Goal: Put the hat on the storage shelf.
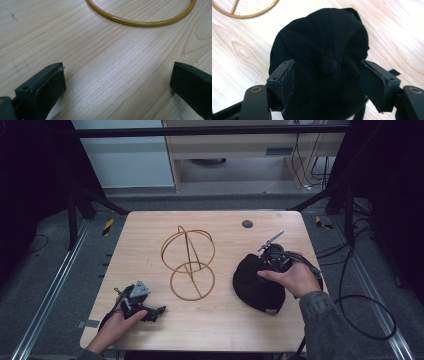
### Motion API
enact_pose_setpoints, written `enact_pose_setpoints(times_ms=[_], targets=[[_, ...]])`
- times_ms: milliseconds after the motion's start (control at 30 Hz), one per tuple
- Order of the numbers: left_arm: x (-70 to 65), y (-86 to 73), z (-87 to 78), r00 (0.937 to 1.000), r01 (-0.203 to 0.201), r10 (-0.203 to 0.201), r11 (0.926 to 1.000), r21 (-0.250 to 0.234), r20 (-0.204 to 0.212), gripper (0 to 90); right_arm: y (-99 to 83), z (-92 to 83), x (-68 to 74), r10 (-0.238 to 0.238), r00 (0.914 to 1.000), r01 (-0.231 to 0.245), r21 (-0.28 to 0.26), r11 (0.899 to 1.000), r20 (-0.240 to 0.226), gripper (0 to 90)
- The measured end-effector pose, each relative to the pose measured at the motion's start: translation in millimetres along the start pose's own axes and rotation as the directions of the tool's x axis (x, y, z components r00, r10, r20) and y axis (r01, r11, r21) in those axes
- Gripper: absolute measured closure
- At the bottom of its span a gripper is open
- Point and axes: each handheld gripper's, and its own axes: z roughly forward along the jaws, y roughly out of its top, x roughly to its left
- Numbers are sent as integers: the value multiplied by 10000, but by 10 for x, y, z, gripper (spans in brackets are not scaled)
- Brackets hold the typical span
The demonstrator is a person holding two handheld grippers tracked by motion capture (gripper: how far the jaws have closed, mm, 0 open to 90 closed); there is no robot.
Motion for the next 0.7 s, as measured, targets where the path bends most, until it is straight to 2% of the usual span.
enact_pose_setpoints(times_ms=[200, 267, 367, 467, 500, 533, 700], targets=[[0, 0, 0, 10000, 0, 0, 10000, -6, 5, 0, 40, 94, -30, 159, 9999, -160, 188, 9997, 23, 321], [0, 1, 0, 10000, -1, 1, 10000, -1, 5, 0, 57, 123, -37, 292, 9995, -290, 163, 9994, -110, 335], [-2, 1, 2, 10000, 27, -27, 10000, -25, 1, 0, 71, 181, -31, 274, 9996, -272, 410, 9988, -47, 368], [-1, 1, 2, 10000, 18, -18, 10000, -22, 9, 0, 72, 211, -43, 226, 9997, -232, 554, 9982, 115, 454], [-1, 1, 2, 10000, 18, -18, 10000, -22, 9, 0, 72, 211, -43, 226, 9997, -232, 554, 9982, 115, 454], [0, 1, 2, 10000, 12, -12, 10000, -16, 11, 0, 66, 225, -36, 149, 9999, -153, 611, 9980, 83, 519], [0, 1, 1, 10000, -2, 2, 10000, -4, 13, 0, 56, 232, -38, 64, 10000, -61, 657, 9978, -54, 681]])
